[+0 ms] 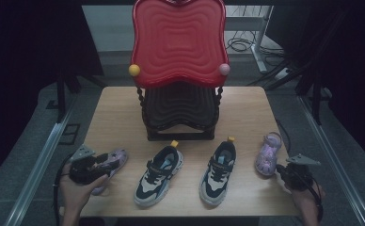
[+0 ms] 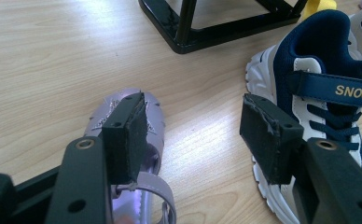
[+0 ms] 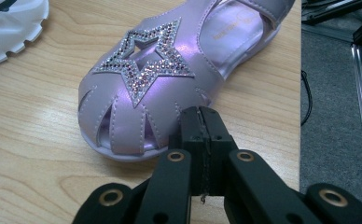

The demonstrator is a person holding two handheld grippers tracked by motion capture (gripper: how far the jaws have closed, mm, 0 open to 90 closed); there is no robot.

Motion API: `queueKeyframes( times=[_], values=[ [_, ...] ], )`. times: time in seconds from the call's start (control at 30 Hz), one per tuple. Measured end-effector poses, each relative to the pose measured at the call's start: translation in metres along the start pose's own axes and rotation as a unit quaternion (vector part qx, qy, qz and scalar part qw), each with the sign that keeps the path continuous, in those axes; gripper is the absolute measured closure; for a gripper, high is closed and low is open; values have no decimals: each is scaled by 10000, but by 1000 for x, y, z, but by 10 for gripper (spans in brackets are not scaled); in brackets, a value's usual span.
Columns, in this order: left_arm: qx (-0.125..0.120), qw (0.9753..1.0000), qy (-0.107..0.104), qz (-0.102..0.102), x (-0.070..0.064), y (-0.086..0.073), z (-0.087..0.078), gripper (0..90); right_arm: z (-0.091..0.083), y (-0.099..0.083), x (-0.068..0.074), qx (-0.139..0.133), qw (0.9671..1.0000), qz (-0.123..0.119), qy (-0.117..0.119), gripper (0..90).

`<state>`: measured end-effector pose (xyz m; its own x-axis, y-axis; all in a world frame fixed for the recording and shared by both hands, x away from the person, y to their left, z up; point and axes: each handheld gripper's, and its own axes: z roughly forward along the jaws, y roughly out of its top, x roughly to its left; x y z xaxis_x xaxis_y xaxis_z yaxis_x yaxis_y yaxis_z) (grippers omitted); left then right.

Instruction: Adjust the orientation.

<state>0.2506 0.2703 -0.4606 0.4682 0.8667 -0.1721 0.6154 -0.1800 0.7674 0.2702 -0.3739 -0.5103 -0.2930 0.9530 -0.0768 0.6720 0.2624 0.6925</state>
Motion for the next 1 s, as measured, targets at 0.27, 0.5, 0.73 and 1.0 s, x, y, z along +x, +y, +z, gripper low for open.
queueKeyframes(
  times=[0.27, 0.5, 0.73, 1.0],
  values=[
    [17, 10000, 11, -20, 0, -1, 0, 415, 0, 2, 5, 31, 9999, -75, 107, 895],
    [22, 10000, 8, -21, 1, -1, 0, 414, 1, 5, 12, 40, 9996, -184, 218, 895],
    [56, 10000, 21, -41, 1, -2, 0, 414, 3, 8, 18, 37, 9991, -245, 334, 894],
    [80, 9999, 28, -55, 2, -3, 1, 414, 6, 11, 27, 43, 9984, -352, 429, 894]
  ],
)
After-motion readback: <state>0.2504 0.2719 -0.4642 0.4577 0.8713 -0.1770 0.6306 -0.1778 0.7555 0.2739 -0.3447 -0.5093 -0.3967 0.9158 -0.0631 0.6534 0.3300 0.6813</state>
